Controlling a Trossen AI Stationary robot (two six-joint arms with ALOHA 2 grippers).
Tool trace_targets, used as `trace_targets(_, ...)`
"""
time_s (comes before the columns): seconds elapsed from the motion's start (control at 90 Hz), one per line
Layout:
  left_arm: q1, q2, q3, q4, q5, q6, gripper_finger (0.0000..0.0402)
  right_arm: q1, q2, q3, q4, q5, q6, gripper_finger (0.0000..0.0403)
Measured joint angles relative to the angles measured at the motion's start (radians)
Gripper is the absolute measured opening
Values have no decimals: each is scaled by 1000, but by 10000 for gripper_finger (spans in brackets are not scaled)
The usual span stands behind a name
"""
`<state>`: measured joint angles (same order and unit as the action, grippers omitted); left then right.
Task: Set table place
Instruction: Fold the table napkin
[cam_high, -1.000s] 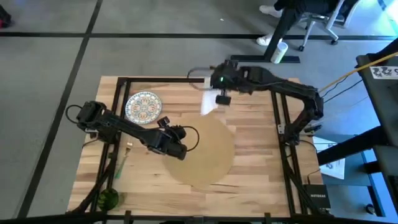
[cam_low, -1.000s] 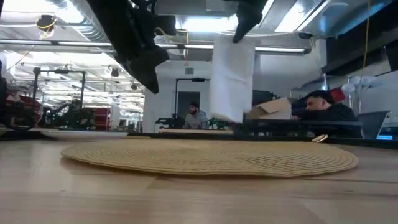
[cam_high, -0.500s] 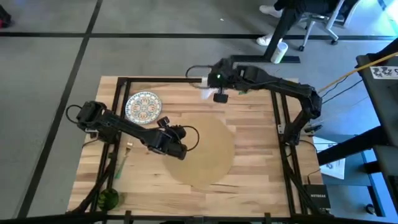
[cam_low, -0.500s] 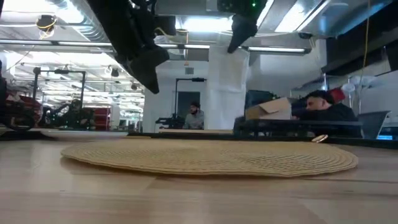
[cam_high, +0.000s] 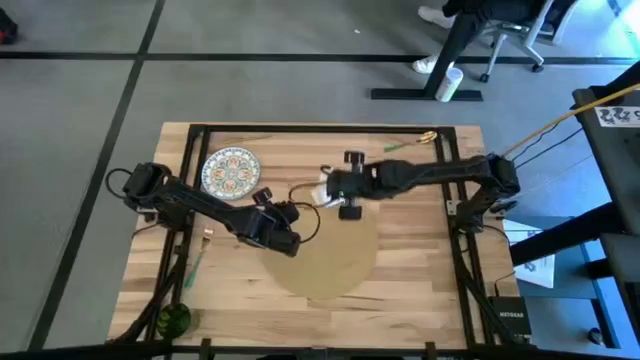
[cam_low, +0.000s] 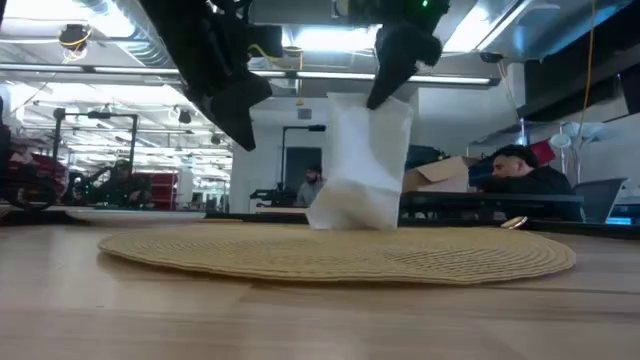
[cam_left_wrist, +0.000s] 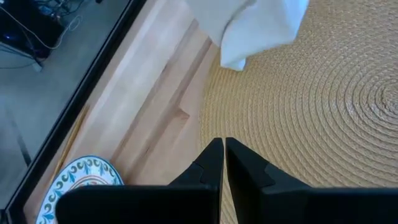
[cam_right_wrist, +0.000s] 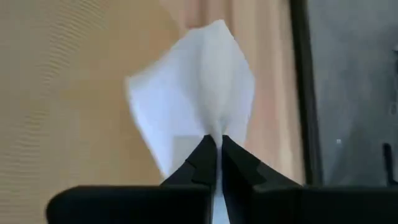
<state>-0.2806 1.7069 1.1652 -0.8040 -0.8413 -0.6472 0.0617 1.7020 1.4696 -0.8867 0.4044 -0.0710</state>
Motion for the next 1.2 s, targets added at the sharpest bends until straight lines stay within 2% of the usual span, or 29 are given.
trace_targets(0.489, 0, 0, 0, -1, 0, -4, 1, 180, 24, 0, -18, -97, 144, 0)
trace_targets(0.622, 0, 0, 0, 0, 0, -4, 1, 197, 70, 0, -21, -175, 169, 0)
trace_targets(0.8, 0, 0, 0, -2, 0, -7, 1, 201, 149, 0, -11, -353, 201, 6)
trace_targets(0.967, 0, 0, 0, -1, 0, -8, 1, 201, 202, 0, 8, -397, 198, 38)
trace_targets(1.2, 0, 1, 0, 0, 0, -9, 1, 201, 207, 5, 24, -398, 198, 113)
